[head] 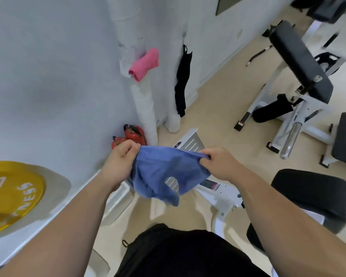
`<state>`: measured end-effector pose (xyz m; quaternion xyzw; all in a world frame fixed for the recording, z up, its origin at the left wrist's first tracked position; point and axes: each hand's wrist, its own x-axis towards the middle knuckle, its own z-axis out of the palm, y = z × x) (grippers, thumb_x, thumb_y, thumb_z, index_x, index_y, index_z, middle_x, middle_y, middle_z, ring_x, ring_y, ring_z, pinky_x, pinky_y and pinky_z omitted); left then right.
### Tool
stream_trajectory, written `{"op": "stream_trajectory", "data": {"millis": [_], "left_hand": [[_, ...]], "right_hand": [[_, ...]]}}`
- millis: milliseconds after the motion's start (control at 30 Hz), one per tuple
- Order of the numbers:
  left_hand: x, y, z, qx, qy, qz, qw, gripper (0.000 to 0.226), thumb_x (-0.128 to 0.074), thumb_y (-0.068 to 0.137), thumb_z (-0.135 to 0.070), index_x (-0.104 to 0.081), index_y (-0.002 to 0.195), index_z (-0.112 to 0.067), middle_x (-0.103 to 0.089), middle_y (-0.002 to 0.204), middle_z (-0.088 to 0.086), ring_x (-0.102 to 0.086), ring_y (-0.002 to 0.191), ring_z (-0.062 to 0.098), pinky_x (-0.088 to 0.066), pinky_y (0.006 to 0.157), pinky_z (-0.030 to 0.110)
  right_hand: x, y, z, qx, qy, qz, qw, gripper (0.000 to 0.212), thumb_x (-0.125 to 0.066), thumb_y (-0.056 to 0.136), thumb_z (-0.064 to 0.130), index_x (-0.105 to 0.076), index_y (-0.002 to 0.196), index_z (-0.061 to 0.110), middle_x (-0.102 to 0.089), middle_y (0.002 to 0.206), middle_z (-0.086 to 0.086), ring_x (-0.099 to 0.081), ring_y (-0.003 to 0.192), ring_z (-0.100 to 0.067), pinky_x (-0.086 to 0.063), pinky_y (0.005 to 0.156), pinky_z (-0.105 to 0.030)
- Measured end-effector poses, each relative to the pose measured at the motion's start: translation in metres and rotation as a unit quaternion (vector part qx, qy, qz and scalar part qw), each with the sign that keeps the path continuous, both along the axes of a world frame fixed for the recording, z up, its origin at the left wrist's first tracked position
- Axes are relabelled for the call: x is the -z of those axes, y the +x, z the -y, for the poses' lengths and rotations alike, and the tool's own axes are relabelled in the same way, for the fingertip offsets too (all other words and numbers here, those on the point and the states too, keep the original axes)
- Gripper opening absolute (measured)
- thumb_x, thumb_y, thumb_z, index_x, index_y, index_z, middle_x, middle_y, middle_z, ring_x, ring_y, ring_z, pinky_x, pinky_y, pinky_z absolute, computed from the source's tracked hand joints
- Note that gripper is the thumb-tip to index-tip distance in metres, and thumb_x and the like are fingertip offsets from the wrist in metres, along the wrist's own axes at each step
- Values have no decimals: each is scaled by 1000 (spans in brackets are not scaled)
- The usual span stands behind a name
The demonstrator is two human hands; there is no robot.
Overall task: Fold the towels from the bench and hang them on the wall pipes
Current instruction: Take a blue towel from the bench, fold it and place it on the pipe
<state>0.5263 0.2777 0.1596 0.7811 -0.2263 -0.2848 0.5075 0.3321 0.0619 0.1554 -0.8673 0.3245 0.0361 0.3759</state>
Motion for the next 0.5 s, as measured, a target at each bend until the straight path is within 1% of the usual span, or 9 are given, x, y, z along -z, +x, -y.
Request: {"op": "stream_trajectory", "data": {"millis": [67,133,200,233,300,333,367,433,500], "left_hand": [[4,30,-11,-5,6,-11,1000,31,-51,105,-23,-56,85,-1,-51,73,1,-45,68,12,-40,63,31],[10,51,-22,-18,12,-22,1000,30,-52,105,-25,-58,86,-2,-54,72,2,-47,70,17,-41,62,32],[20,65,-31,-19,22,-33,999,29,-53,104,-25,-60,85,-4,-56,72,4,-49,69,18,-42,62,34],[25,68,-35,-17,28,-38,999,28,-53,104,-24,-60,84,-6,-57,72,4,-49,69,18,-43,62,35],[32,71,-41,-5,32,-27,999,29,-53,103,-25,-59,80,-8,-55,71,0,-48,68,16,-41,64,35],[35,72,-42,1,33,-11,999,29,-53,103,-24,-57,79,-8,-53,71,-2,-46,68,13,-40,66,34],[35,72,-43,1,34,4,999,29,-52,103,-22,-56,78,-7,-51,71,-4,-45,68,10,-38,66,33],[33,72,-38,-10,28,9,1000,29,-52,103,-19,-55,77,-5,-50,71,-5,-43,65,8,-38,66,32],[24,70,-28,-17,2,-16,1000,29,-53,101,-22,-53,78,-4,-48,71,0,-42,67,11,-37,66,34]], "right_hand": [[2,18,-6,10,26,6,1000,19,-54,89,7,-59,81,-9,-55,77,-28,-40,66,-20,-34,63,-37],[-2,34,-14,52,128,54,989,24,-54,98,14,-66,91,-6,-58,75,-19,-46,69,-17,-40,67,-35],[-10,49,-21,103,249,108,957,26,-52,104,19,-75,103,7,-70,84,-7,-59,74,-16,-50,73,-35],[-12,56,-23,123,284,128,942,27,-51,105,22,-76,106,12,-74,90,-8,-64,79,-16,-51,77,-34],[-18,71,-25,156,326,154,920,30,-52,105,32,-76,104,16,-76,100,-17,-67,88,-21,-50,84,-37],[-20,79,-25,173,339,158,911,31,-53,104,36,-76,101,17,-75,99,-18,-67,89,-23,-49,85,-37],[-22,88,-24,181,337,156,911,31,-53,104,38,-75,99,18,-76,95,-13,-67,88,-20,-49,83,-35],[-24,107,-25,139,289,140,937,27,-52,104,36,-74,99,22,-75,91,6,-66,85,-8,-47,81,-26],[-26,126,-27,58,220,127,965,20,-53,104,32,-72,111,30,-69,101,21,-62,93,5,-44,83,-14]]}}
